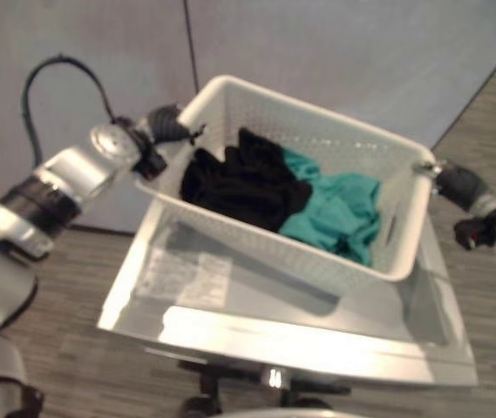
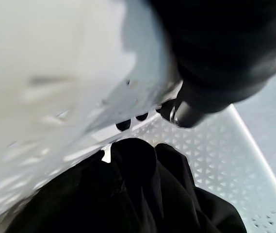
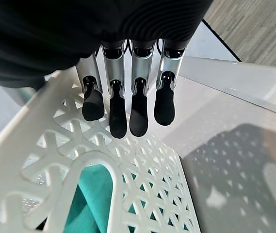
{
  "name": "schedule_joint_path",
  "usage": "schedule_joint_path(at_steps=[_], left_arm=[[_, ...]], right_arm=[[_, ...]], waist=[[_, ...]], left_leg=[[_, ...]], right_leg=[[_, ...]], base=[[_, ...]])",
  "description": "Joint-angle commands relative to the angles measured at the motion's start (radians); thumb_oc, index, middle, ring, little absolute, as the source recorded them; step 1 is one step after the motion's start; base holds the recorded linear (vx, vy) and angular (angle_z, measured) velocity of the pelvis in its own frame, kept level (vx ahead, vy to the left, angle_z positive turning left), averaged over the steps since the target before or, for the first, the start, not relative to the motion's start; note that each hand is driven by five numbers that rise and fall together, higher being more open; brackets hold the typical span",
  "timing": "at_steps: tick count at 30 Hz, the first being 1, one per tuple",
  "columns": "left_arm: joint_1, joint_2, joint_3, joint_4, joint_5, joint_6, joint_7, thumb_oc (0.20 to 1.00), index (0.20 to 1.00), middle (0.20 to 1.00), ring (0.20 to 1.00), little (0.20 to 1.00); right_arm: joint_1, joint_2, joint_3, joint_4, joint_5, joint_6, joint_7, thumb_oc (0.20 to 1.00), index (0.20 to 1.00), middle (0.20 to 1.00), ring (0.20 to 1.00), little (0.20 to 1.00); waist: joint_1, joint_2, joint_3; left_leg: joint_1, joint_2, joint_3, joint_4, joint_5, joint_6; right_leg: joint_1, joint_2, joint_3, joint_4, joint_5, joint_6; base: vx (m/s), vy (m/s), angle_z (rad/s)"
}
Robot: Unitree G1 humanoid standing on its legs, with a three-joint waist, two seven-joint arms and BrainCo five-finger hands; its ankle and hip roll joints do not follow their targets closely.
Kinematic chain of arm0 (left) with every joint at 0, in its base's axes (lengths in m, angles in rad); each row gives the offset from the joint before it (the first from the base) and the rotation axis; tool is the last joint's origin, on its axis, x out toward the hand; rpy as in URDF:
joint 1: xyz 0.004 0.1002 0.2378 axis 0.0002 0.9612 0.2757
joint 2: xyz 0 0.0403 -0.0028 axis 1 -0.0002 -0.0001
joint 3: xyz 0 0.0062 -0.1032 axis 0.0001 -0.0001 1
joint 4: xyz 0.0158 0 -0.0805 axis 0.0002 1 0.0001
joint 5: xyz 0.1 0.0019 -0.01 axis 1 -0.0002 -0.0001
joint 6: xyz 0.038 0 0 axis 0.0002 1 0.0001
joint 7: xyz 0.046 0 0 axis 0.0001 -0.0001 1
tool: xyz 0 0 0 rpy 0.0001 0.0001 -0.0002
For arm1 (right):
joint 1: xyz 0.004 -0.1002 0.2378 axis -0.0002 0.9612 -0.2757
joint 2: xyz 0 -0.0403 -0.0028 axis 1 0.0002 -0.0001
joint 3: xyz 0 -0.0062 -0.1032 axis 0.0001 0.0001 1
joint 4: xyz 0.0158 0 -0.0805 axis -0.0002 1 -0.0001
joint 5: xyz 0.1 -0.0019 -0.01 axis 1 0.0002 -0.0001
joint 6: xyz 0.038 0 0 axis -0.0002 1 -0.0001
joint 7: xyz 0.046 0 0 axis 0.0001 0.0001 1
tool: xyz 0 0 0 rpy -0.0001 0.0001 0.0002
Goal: Grab the laundry basket,head to the washer,open it,put in the laundry and shut it.
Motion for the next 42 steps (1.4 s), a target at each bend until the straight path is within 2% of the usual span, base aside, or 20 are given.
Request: schedule_joint_path(at_steps=[1, 4, 5, 6, 13, 21, 26, 28, 33, 38, 41, 42], left_arm=[[0.007, -0.074, 0.041, -0.090, -0.031, -0.115, 0.000, 0.200, 0.200, 0.200, 0.200, 0.200], [0.082, -0.056, 0.056, -0.181, -0.057, -0.107, 0.005, 0.200, 0.200, 0.200, 0.200, 0.200], [0.100, -0.055, 0.046, -0.212, -0.068, -0.098, -0.001, 1.000, 1.000, 1.000, 1.000, 1.000], [0.106, -0.058, 0.044, -0.226, -0.075, -0.098, 0.005, 1.000, 1.000, 1.000, 1.000, 1.000], [0.059, -0.088, 0.045, -0.202, -0.081, -0.113, 0.023, 1.000, 1.000, 1.000, 1.000, 1.000], [-0.013, -0.160, 0.059, -0.101, -0.105, -0.147, 0.057, 1.000, 1.000, 1.000, 1.000, 1.000], [-0.043, -0.207, 0.112, -0.093, -0.117, -0.188, 0.100, 1.000, 1.000, 1.000, 1.000, 1.000], [-0.043, -0.223, 0.164, -0.100, -0.140, -0.216, 0.128, 1.000, 1.000, 1.000, 1.000, 1.000], [0.002, -0.209, 0.254, -0.156, -0.136, -0.247, 0.158, 1.000, 1.000, 1.000, 1.000, 1.000], [0.148, -0.130, 0.381, -0.298, -0.125, -0.269, 0.181, 1.000, 1.000, 1.000, 1.000, 1.000], [0.188, -0.109, 0.422, -0.307, -0.127, -0.273, 0.196, 1.000, 1.000, 1.000, 1.000, 1.000], [0.215, -0.089, 0.463, -0.305, -0.124, -0.279, 0.215, 1.000, 1.000, 1.000, 1.000, 1.000]], right_arm=[[0.080, -0.030, 0.039, -0.017, -0.030, 0.013, 0.035, 0.200, 0.200, 0.200, 0.200, 0.200], [0.128, -0.041, 0.005, -0.001, -0.028, 0.012, 0.029, 0.200, 0.200, 0.200, 0.200, 0.200], [0.127, -0.044, 0.006, 0.021, -0.043, 0.015, 0.023, 0.316, 0.316, 0.316, 0.316, 0.316], [0.111, -0.040, 0.010, 0.043, -0.049, 0.012, 0.013, 1.000, 1.000, 1.000, 1.000, 1.000], [0.014, -0.004, 0.028, 0.170, -0.066, -0.005, -0.034, 1.000, 1.000, 1.000, 1.000, 1.000], [-0.252, 0.069, 0.029, 0.475, -0.009, -0.068, -0.164, 1.000, 1.000, 1.000, 1.000, 1.000], [-0.365, 0.096, 0.016, 0.550, 0.043, -0.113, -0.213, 1.000, 1.000, 1.000, 1.000, 1.000], [-0.408, 0.103, -0.001, 0.576, 0.056, -0.137, -0.241, 1.000, 1.000, 1.000, 1.000, 1.000], [-0.420, 0.111, -0.033, 0.587, 0.056, -0.155, -0.270, 1.000, 1.000, 1.000, 1.000, 1.000], [-0.368, 0.139, -0.100, 0.572, 0.041, -0.163, -0.293, 1.000, 1.000, 1.000, 1.000, 1.000], [-0.356, 0.151, -0.115, 0.566, 0.046, -0.169, -0.301, 1.000, 1.000, 1.000, 1.000, 1.000], [-0.343, 0.155, -0.137, 0.557, 0.049, -0.176, -0.311, 1.000, 1.000, 1.000, 1.000, 1.000]], waist=[[0.041, 0.013, 0.013], [0.047, 0.009, 0.016], [0.051, 0.011, 0.017], [0.050, 0.011, 0.019], [0.052, 0.016, 0.020], [0.061, 0.022, 0.008], [0.066, 0.020, -0.001], [0.072, 0.016, -0.008], [0.080, 0.013, -0.015], [0.099, 0.009, -0.024], [0.103, 0.009, -0.025], [0.106, 0.008, -0.026]], left_leg=[[0.081, 0.096, -0.001, 0.158, -0.153, -0.037], [0.079, 0.095, -0.010, 0.157, -0.154, -0.038], [0.078, 0.095, -0.013, 0.157, -0.153, -0.038], [0.078, 0.094, -0.015, 0.156, -0.153, -0.038], [0.074, 0.090, -0.023, 0.154, -0.152, -0.039], [0.080, 0.083, -0.027, 0.153, -0.161, -0.037], [0.091, 0.080, -0.029, 0.149, -0.169, -0.036], [0.096, 0.079, -0.033, 0.144, -0.173, -0.035], [0.104, 0.078, -0.034, 0.140, -0.182, -0.033], [0.109, 0.072, -0.044, 0.143, -0.195, -0.028], [0.110, 0.069, -0.046, 0.141, -0.196, -0.027], [0.111, 0.067, -0.047, 0.140, -0.198, -0.026]], right_leg=[[-0.056, -0.027, -0.020, 0.072, -0.065, 0.037], [-0.052, -0.029, -0.028, 0.070, -0.066, 0.036], [-0.049, -0.030, -0.034, 0.068, -0.067, 0.035], [-0.050, -0.030, -0.036, 0.068, -0.067, 0.035], [-0.046, -0.032, -0.044, 0.061, -0.065, 0.037], [-0.036, -0.032, -0.042, 0.053, -0.063, 0.039], [-0.027, -0.031, -0.040, 0.056, -0.066, 0.040], [-0.023, -0.031, -0.044, 0.055, -0.067, 0.041], [-0.018, -0.032, -0.044, 0.051, -0.067, 0.043], [-0.008, -0.036, -0.049, 0.048, -0.068, 0.042], [-0.005, -0.037, -0.049, 0.048, -0.067, 0.042], [-0.004, -0.039, -0.051, 0.048, -0.067, 0.042]], base=[[0.00, 0.000, 0.00], [-0.01, -0.022, 0.09], [-0.01, -0.041, 0.11], [-0.01, -0.029, 0.05], [-0.01, -0.016, 0.04], [0.00, -0.002, 0.03], [0.00, 0.000, 0.00], [0.00, 0.000, 0.00], [0.00, 0.000, 0.00], [0.00, 0.000, 0.00], [0.00, 0.000, 0.00], [0.00, 0.000, 0.00]])
